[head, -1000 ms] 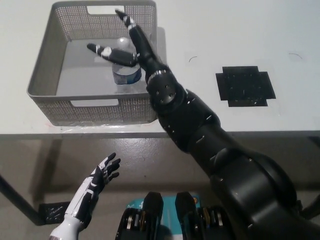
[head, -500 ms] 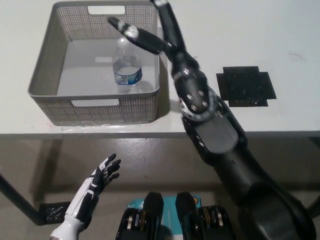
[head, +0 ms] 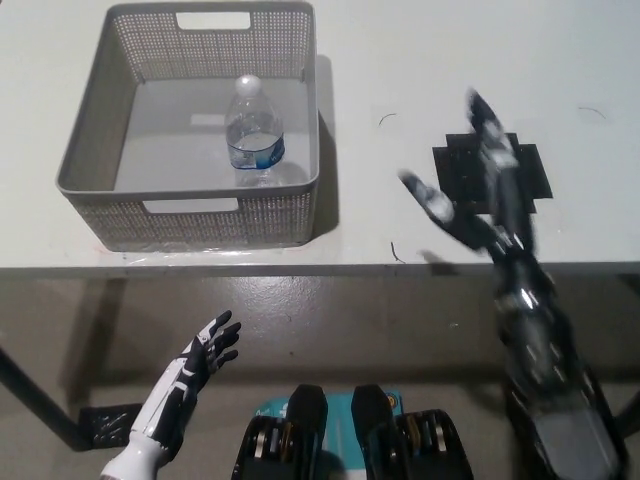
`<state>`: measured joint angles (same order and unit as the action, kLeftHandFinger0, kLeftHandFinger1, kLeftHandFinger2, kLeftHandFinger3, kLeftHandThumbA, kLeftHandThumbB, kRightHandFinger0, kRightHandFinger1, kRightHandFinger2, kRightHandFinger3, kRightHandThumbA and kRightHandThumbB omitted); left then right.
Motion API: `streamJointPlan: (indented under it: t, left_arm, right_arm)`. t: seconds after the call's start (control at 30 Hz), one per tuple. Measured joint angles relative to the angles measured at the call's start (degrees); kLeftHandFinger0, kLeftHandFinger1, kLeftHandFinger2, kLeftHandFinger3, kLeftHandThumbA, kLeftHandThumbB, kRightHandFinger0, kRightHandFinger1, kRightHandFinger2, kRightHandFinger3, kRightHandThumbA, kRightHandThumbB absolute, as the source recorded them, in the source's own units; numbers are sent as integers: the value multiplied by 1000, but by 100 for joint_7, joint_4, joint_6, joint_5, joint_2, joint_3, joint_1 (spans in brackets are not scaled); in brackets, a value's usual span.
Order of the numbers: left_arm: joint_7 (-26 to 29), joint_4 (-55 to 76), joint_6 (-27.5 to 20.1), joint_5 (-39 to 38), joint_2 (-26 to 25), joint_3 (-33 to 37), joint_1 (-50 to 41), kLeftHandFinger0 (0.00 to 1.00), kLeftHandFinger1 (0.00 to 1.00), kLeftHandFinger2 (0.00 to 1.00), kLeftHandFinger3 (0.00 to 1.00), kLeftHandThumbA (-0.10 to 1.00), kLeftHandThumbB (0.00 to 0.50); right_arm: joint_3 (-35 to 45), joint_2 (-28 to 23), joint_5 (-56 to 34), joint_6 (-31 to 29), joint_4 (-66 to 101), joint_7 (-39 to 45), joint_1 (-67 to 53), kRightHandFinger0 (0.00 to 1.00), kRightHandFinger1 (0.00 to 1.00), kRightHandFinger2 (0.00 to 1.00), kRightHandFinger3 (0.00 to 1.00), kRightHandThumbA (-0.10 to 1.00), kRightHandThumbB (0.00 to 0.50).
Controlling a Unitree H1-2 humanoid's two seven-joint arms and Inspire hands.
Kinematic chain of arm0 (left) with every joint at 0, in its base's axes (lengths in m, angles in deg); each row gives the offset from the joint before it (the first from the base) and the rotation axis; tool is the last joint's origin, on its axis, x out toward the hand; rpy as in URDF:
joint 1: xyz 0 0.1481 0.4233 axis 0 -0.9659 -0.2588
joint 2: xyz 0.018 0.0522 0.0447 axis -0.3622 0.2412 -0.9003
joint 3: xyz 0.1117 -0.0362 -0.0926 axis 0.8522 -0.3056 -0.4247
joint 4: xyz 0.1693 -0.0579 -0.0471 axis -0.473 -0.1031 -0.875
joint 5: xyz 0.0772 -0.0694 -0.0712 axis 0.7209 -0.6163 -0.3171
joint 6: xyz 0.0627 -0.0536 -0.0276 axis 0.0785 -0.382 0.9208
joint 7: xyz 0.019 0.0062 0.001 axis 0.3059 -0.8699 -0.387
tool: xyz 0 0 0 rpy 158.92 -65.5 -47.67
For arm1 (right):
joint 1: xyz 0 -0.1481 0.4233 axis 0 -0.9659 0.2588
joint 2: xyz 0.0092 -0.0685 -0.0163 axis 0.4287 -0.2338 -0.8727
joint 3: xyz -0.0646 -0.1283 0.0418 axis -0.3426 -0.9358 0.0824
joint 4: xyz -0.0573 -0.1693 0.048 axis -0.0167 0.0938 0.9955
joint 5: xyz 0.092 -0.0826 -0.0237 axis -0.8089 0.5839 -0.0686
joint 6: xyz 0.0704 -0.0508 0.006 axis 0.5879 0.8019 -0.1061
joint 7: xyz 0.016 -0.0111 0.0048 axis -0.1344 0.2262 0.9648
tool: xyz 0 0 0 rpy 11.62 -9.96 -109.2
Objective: Use the right hand to pick up a water botttle and place it into a container on the left side
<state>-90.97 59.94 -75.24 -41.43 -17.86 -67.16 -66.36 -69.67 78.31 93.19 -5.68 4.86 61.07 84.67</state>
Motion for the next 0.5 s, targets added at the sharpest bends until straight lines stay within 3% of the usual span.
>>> streamJointPlan:
  t: [0.07, 0.2, 0.4, 0.5]
  left_arm:
    - [-1, 1, 0, -2, -5, -8, 1, 1000, 1000, 1000, 1000, 1000, 184]
    - [-3, 0, 0, -12, -27, -19, 4, 1000, 1000, 1000, 1000, 1000, 189]
    - [-7, 3, 4, -42, -27, -21, 6, 1000, 1000, 1000, 1000, 1000, 176]
    - [-6, 3, 12, -59, -27, -30, 8, 1000, 1000, 1000, 1000, 1000, 175]
  right_arm:
    - [38, -106, -166, -85, 411, 108, -614, 1000, 1000, 1000, 1000, 1000, 352]
    - [32, -208, -420, -314, 468, 346, -1321, 1000, 1000, 1000, 1000, 1000, 391]
    - [31, -168, -665, -453, 171, 665, -1487, 1000, 1000, 1000, 1000, 1000, 368]
    - [33, -163, -727, -463, 135, 782, -1487, 1000, 1000, 1000, 1000, 1000, 382]
